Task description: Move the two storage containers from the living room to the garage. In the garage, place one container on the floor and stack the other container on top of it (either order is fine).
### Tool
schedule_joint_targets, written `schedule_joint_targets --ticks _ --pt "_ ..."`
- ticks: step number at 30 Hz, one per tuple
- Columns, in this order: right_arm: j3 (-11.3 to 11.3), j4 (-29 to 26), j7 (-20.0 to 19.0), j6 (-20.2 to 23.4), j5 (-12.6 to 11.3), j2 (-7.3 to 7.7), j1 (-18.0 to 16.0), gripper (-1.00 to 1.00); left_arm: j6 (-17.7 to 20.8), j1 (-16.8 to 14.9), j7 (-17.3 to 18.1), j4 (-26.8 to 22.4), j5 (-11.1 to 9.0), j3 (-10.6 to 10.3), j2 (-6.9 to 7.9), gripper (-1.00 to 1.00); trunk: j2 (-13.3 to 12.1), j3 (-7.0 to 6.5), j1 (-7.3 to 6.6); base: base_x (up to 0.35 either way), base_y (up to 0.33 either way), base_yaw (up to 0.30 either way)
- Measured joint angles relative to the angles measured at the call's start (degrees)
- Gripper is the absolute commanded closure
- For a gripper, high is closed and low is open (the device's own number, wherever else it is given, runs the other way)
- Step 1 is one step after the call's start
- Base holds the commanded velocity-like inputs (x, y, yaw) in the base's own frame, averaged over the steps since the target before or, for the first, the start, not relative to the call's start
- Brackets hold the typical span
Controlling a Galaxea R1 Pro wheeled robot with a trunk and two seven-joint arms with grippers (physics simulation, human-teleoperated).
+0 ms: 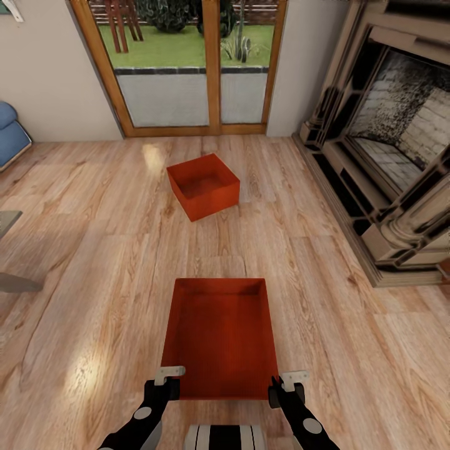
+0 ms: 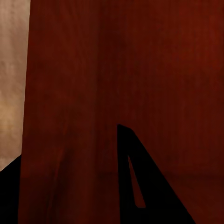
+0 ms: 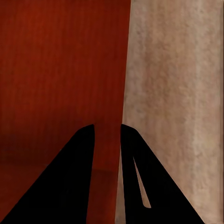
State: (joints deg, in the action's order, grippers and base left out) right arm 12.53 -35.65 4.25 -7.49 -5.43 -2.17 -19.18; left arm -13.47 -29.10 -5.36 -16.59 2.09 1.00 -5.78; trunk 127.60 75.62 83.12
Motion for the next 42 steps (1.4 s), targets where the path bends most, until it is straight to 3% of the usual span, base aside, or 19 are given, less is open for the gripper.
schedule_joint_targets --ticks 18,25,29,42 --pt "0.04 0.00 0.02 0.04 -0.09 0.00 0.00 1.00 0.01 -0.01 0.00 0.03 0.02 0.01 0.00 1.00 -7.22 -3.29 -3.95 0.000 0.000 0.000" --pt "-0.16 0.43 -0.22 0.04 -0.10 -0.01 -0.01 1.00 0.56 0.01 -0.15 -0.03 0.08 -0.15 -0.03 1.00 -10.03 -5.11 -5.49 0.000 0.000 0.000" --pt "-0.39 -0.10 -0.52 2.87 0.04 -0.01 -0.01 1.00 2.87 0.01 -0.14 -0.10 -0.06 0.01 -0.03 1.00 -11.63 -6.17 -6.37 0.000 0.000 0.000" --pt "-0.40 -0.11 -0.51 2.72 0.10 -0.02 -0.02 1.00 2.81 0.02 -0.13 -0.20 -0.08 -0.04 -0.02 1.00 -16.85 -9.63 -9.23 0.000 0.000 0.000"
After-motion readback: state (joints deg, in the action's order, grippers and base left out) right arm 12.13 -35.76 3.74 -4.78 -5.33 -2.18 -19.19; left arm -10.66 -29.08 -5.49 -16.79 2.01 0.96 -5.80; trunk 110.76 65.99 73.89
